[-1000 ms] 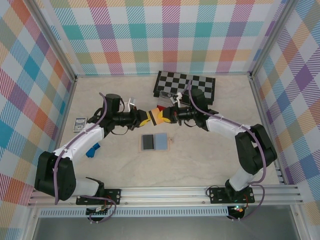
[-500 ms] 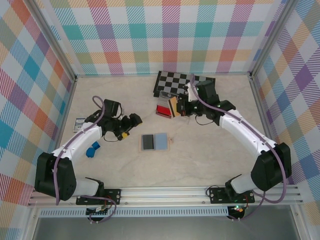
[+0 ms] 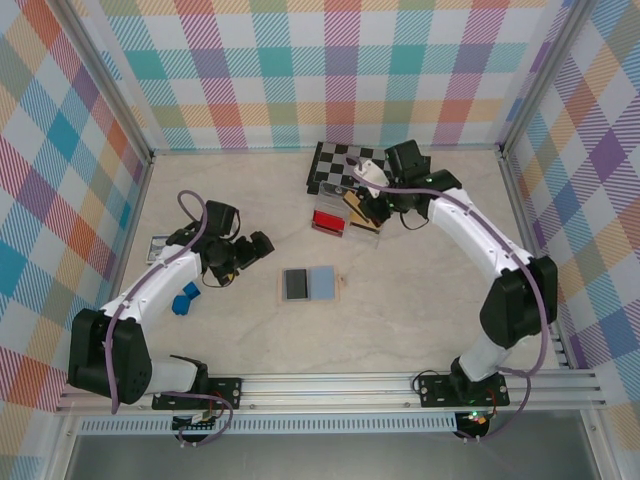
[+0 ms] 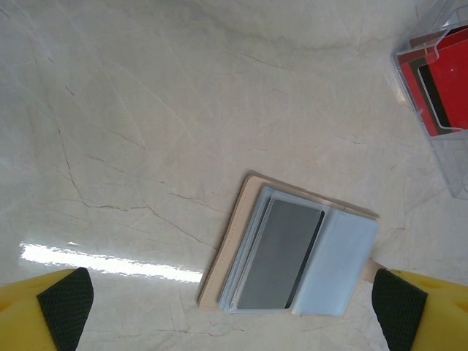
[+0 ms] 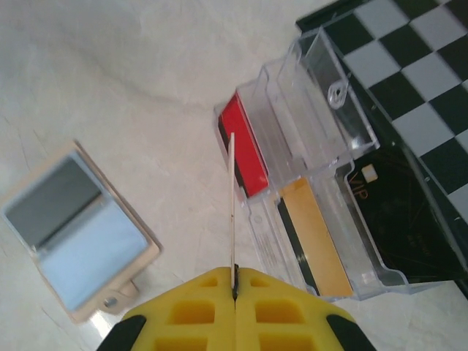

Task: Take the credit cards out of the card holder

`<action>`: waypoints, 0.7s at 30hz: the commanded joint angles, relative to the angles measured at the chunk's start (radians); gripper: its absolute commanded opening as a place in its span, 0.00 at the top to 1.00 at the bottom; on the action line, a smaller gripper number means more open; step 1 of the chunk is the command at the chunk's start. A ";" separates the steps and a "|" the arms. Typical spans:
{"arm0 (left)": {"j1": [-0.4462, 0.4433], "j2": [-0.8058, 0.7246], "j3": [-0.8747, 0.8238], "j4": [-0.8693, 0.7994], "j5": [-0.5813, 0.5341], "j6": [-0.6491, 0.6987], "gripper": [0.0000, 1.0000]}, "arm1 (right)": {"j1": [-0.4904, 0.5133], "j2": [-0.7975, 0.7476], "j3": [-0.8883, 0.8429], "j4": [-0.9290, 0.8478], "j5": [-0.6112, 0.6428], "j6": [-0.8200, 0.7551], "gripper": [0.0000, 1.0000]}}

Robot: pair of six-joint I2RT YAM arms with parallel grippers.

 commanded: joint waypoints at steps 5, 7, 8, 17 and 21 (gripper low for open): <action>0.018 0.023 0.007 0.045 0.049 -0.027 0.00 | -0.037 0.147 0.126 -0.102 0.006 -0.260 1.00; 0.018 0.018 -0.026 0.105 0.060 -0.053 0.00 | -0.045 0.181 0.150 -0.106 0.020 -0.293 1.00; 0.018 0.015 -0.043 0.128 0.058 -0.065 0.00 | -0.047 0.197 0.163 -0.110 0.020 -0.307 1.00; 0.018 0.041 -0.015 0.116 0.033 -0.050 0.00 | -0.051 0.283 0.234 -0.157 0.046 -0.424 1.00; 0.018 0.061 -0.013 0.119 0.043 -0.047 0.00 | -0.051 0.298 0.247 -0.185 0.009 -0.426 1.00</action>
